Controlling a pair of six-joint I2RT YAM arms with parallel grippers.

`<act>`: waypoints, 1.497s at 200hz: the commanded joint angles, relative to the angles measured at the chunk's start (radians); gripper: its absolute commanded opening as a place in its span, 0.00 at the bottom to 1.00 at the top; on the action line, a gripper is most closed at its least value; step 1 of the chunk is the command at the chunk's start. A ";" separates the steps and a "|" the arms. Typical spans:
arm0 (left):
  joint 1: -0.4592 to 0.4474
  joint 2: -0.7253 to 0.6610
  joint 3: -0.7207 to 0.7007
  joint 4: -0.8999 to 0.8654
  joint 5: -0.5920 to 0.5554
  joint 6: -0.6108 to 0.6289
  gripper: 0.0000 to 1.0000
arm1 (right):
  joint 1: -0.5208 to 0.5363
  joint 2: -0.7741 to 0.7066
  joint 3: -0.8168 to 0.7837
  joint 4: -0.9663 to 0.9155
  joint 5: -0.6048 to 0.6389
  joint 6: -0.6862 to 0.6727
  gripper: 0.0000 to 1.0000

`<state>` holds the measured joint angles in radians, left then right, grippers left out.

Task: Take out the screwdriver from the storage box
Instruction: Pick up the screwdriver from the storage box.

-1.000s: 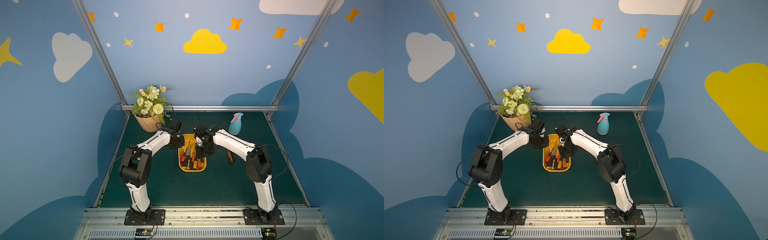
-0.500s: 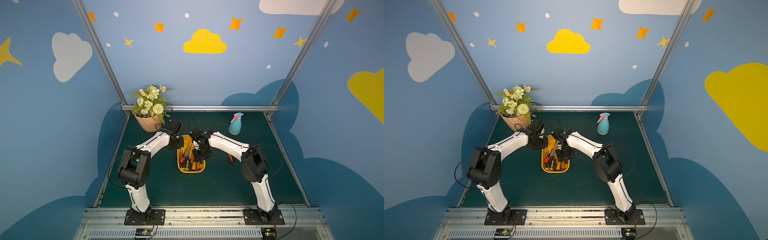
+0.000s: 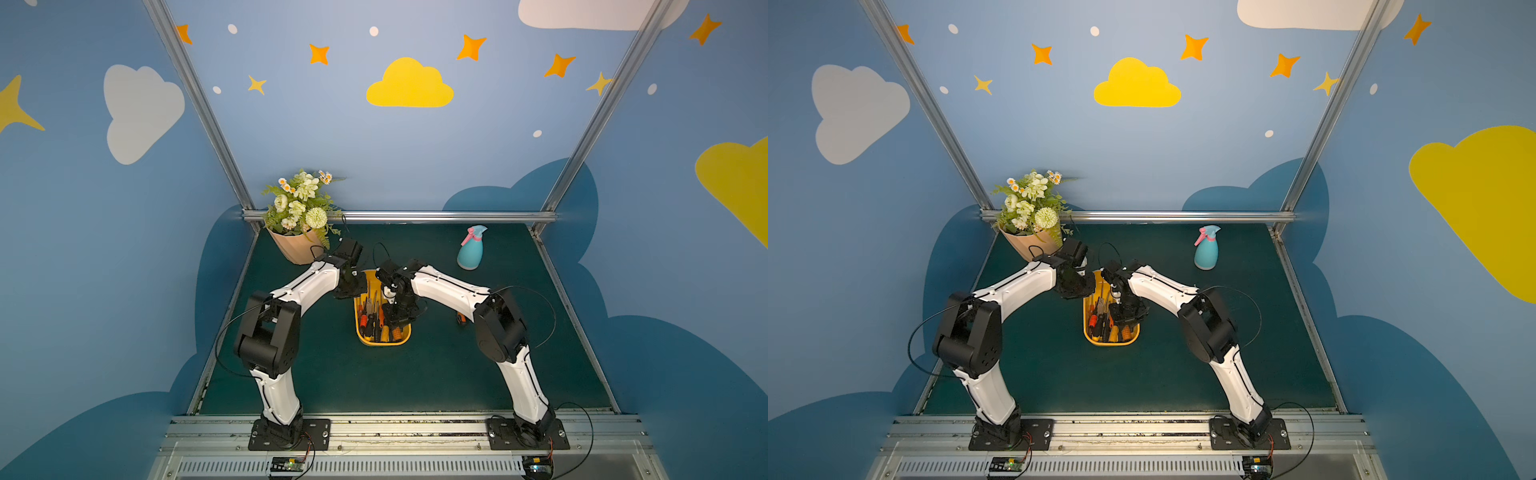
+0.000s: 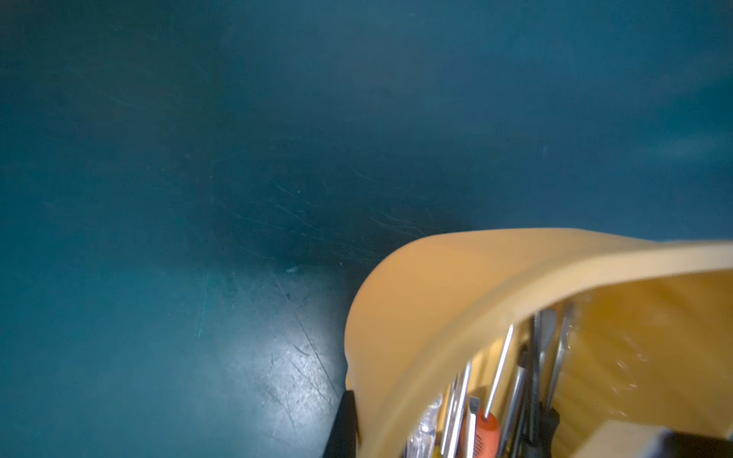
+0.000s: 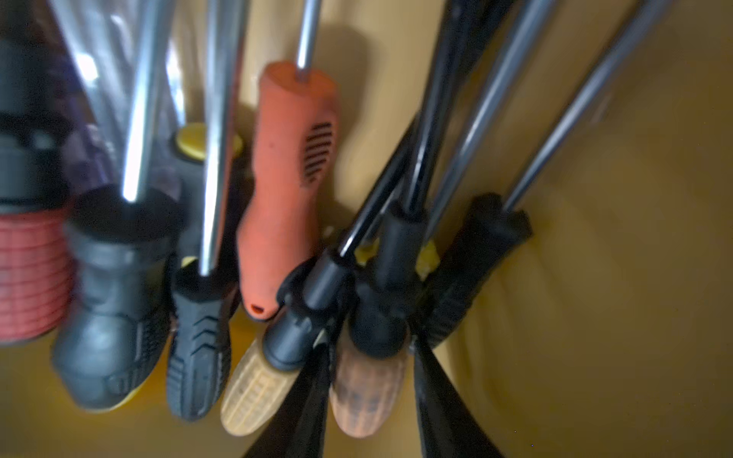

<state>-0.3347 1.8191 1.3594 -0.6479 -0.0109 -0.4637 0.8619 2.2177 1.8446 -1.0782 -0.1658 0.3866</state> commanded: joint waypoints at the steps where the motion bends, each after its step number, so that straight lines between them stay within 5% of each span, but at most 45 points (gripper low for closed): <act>1: 0.004 -0.029 0.104 -0.007 0.082 -0.037 0.02 | 0.003 0.041 -0.009 -0.041 0.016 -0.002 0.39; 51: 0.002 -0.026 0.104 -0.027 0.072 -0.047 0.02 | 0.003 0.002 -0.020 -0.034 -0.005 -0.017 0.28; 128: -0.005 0.004 0.050 -0.034 0.026 -0.036 0.02 | 0.000 -0.083 -0.007 0.038 0.018 -0.048 0.00; 211: -0.005 0.048 0.066 -0.039 0.035 -0.036 0.03 | -0.025 -0.226 -0.091 0.195 0.016 -0.046 0.00; 299: -0.005 0.053 0.055 -0.039 0.047 -0.045 0.02 | -0.174 -0.391 -0.222 0.198 0.064 -0.134 0.00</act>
<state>-0.3386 1.8721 1.3956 -0.6975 -0.0170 -0.4950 0.7273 1.8626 1.6588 -0.8684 -0.1333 0.3077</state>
